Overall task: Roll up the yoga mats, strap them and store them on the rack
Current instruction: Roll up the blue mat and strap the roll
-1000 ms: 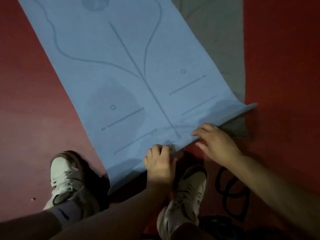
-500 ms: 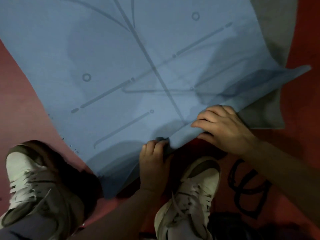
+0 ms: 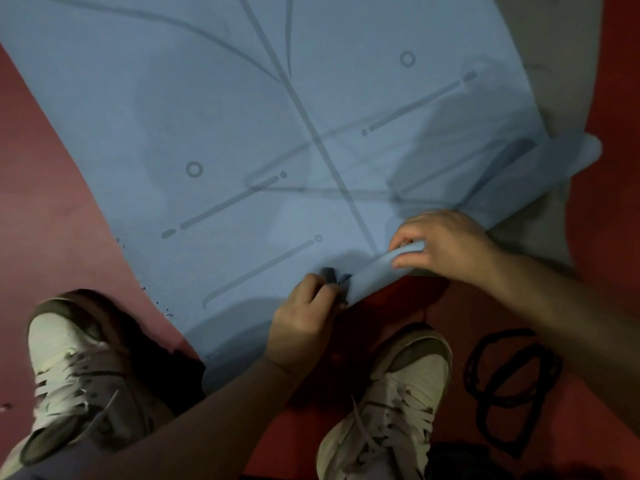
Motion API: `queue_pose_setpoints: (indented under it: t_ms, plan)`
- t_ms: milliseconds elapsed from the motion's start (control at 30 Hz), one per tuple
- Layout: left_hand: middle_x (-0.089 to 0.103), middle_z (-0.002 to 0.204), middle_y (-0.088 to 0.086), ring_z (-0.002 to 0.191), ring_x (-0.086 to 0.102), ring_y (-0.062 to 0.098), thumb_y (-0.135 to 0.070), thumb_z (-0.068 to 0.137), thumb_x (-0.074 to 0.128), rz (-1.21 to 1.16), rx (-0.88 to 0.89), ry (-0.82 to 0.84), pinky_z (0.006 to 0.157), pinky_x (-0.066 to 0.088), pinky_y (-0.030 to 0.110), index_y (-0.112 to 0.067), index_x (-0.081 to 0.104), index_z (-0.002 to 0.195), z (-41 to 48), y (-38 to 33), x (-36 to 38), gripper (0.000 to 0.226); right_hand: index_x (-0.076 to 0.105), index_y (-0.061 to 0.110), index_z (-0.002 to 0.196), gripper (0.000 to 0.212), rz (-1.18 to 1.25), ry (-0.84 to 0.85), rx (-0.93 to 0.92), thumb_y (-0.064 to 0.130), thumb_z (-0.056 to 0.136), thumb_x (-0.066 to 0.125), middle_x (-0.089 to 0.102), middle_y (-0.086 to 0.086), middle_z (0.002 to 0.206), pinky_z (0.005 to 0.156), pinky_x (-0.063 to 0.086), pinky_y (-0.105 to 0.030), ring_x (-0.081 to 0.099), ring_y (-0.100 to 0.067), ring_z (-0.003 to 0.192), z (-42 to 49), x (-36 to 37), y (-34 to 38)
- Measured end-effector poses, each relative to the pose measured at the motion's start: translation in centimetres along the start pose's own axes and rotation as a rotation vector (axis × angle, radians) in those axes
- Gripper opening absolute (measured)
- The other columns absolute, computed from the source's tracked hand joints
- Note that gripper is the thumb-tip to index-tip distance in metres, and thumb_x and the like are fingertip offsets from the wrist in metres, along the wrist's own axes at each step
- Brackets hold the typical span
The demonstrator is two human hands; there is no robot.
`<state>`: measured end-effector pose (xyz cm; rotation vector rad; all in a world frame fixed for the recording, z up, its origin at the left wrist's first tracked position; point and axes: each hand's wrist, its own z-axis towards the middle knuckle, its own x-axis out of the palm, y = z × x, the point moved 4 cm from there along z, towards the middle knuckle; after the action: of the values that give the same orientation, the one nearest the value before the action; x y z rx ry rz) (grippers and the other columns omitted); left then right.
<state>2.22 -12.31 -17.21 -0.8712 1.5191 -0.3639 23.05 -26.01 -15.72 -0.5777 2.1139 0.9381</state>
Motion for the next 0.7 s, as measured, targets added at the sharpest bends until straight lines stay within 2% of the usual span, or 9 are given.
queue_pose_setpoints:
  t_ms: [100,200,267,333,400,467,600,700]
  plan:
    - [0.055,0.091,0.008,0.085,0.055,0.027,-0.029,0.097,0.054,0.012,0.085,-0.068,0.067,0.047,0.040,-0.016,0.056,0.096,0.2,0.1,-0.1,0.013,0.071,0.026,0.070,0.033,0.130,-0.228,0.022,0.049,0.052,0.089,0.053,0.007,0.096,0.082,0.034,-0.019,0.046,-0.010,0.092,0.0,-0.1,-0.7]
    - [0.057,0.087,0.007,0.085,0.055,0.027,-0.032,0.097,0.054,0.078,0.093,-0.087,0.063,0.047,0.043,-0.011,0.065,0.084,0.9,0.8,-0.6,0.028,0.066,0.023,0.067,0.034,0.105,-0.198,-0.038,0.048,0.056,0.087,0.050,0.010,0.078,0.074,0.036,-0.023,0.051,-0.014,0.081,1.1,0.1,-0.4]
    - [0.060,0.089,0.006,0.088,0.056,0.027,-0.042,0.094,0.059,0.134,0.139,-0.096,0.064,0.050,0.040,-0.010,0.070,0.088,0.5,1.0,-0.6,0.034,0.065,0.022,0.068,0.033,0.079,-0.167,-0.093,0.051,0.061,0.080,0.054,0.009,0.071,0.070,0.039,-0.027,0.053,-0.016,0.075,1.0,0.3,-0.3]
    - [0.060,0.094,0.010,0.087,0.056,0.030,-0.049,0.088,0.067,0.154,0.227,-0.082,0.068,0.049,0.040,-0.008,0.069,0.098,0.2,0.9,-0.5,0.042,0.066,0.023,0.070,0.033,0.031,-0.191,-0.126,0.053,0.064,0.077,0.058,0.006,0.071,0.072,0.036,-0.025,0.053,-0.016,0.075,0.7,0.4,-0.3]
    - [0.060,0.095,0.012,0.085,0.055,0.032,-0.045,0.089,0.067,0.193,0.250,-0.076,0.068,0.048,0.042,-0.005,0.067,0.097,0.4,1.0,-0.3,0.041,0.070,0.023,0.071,0.032,-0.012,-0.210,-0.181,0.053,0.065,0.077,0.058,0.003,0.077,0.076,0.035,-0.026,0.051,-0.016,0.079,0.4,0.0,0.1]
    - [0.060,0.093,0.013,0.083,0.055,0.033,-0.039,0.093,0.063,0.210,0.235,-0.092,0.067,0.048,0.043,-0.004,0.068,0.095,0.5,0.9,-0.3,0.035,0.074,0.026,0.080,0.032,-0.071,-0.185,-0.243,0.055,0.069,0.074,0.057,0.002,0.083,0.078,0.039,-0.030,0.049,-0.016,0.083,-0.1,-1.0,0.0]
    - [0.060,0.093,0.014,0.082,0.055,0.034,-0.036,0.093,0.059,0.213,0.243,-0.085,0.068,0.046,0.043,-0.008,0.065,0.105,0.0,1.0,0.1,0.031,0.072,0.029,0.115,0.045,-0.214,-0.088,-0.294,0.054,0.078,0.067,0.062,0.000,0.100,0.082,0.043,-0.036,0.055,-0.021,0.093,-2.8,-3.3,-3.4]
    - [0.060,0.093,0.014,0.082,0.055,0.034,-0.036,0.092,0.059,0.215,0.233,-0.062,0.069,0.043,0.043,-0.005,0.070,0.104,0.1,1.5,0.4,0.036,0.066,0.022,0.122,0.056,-0.229,-0.142,-0.133,0.054,0.076,0.072,0.065,-0.002,0.109,0.093,0.040,-0.037,0.058,-0.026,0.103,-4.2,-5.1,-6.3]
